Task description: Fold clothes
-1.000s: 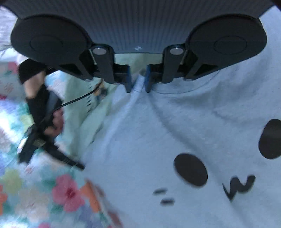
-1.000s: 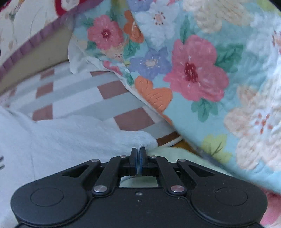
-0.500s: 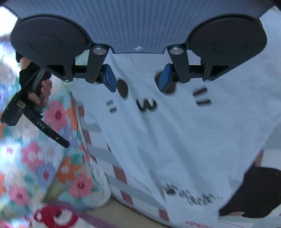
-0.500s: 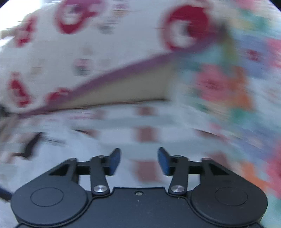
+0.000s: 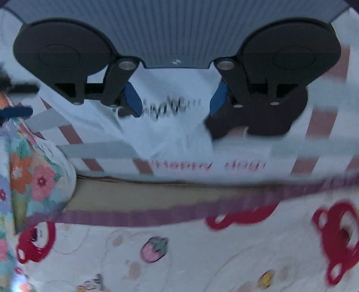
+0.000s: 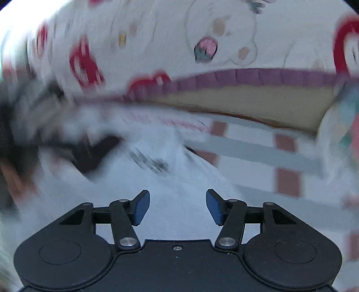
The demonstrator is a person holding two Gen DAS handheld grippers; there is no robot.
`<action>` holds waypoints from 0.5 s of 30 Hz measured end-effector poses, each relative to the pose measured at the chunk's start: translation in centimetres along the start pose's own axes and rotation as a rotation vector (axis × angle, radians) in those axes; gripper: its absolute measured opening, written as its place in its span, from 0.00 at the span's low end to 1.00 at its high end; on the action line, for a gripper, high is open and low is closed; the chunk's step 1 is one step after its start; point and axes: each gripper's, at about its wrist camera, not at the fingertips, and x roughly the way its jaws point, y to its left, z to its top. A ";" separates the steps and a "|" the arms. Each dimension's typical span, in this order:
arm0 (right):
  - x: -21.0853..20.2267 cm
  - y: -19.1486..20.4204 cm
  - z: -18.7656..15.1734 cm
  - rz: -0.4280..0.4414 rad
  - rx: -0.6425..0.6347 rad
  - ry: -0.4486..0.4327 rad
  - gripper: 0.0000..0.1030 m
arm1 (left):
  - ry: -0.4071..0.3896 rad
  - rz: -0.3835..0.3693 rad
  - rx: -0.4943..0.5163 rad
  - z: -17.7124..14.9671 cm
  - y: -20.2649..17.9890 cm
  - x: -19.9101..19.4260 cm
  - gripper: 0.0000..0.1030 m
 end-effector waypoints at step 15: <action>6.3 -7.3 2.2 0.178 0.302 0.085 0.59 | 0.183 -0.221 -0.041 3.6 0.0 12.7 0.25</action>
